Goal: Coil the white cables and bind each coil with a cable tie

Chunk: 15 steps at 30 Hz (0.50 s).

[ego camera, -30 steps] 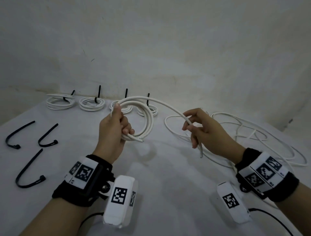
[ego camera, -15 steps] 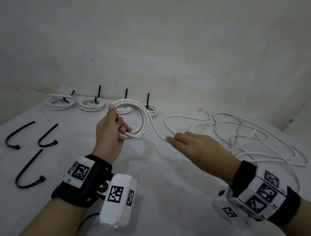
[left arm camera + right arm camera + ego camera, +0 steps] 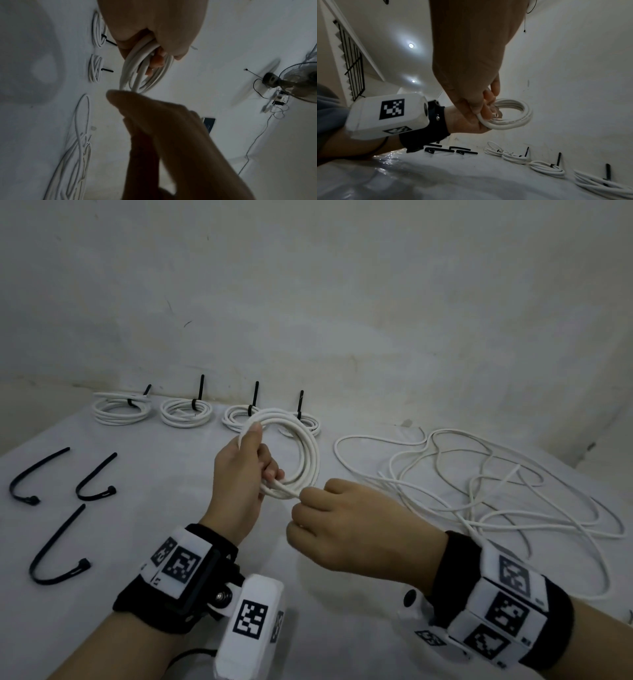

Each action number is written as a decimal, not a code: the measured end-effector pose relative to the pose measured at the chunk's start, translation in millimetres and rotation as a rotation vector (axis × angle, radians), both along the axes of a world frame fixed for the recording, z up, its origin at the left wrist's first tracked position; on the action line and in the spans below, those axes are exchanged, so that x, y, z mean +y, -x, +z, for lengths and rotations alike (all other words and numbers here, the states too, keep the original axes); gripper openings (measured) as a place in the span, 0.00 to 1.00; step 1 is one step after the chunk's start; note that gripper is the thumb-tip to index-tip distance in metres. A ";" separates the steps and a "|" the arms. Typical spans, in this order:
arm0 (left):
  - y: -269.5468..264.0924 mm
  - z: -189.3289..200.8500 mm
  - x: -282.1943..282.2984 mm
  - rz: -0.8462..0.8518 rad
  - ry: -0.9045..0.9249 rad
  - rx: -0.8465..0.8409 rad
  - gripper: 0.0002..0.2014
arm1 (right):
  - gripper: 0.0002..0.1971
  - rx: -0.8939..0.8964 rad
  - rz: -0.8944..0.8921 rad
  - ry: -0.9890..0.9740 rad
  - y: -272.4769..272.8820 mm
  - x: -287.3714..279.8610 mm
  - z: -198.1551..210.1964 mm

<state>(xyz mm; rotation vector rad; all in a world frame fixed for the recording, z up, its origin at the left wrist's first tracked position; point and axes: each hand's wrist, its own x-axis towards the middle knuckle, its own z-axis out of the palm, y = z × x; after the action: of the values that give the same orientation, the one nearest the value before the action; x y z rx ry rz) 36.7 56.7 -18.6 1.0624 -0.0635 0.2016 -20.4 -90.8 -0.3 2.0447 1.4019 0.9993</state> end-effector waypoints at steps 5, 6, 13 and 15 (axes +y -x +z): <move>10.4 0.5 -5.0 -0.095 -0.234 -0.104 0.20 | 0.08 0.183 0.085 -0.222 -2.3 7.2 4.6; 13.0 0.1 -6.4 -0.144 -0.286 -0.135 0.21 | 0.08 0.254 0.076 -0.273 -2.6 8.6 7.0; 18.0 -7.4 -7.7 -0.303 -0.514 -0.266 0.39 | 0.09 0.704 -0.029 -0.713 -8.0 6.1 7.2; 18.1 -7.9 -7.5 -0.306 -0.529 -0.237 0.34 | 0.08 0.737 -0.024 -0.829 -7.0 6.1 7.1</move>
<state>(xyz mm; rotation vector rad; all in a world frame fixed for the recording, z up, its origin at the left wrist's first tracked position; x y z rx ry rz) 18.6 49.1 -26.5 1.5329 -0.5124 0.0297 -13.5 -84.6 6.9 3.2823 1.3903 0.9460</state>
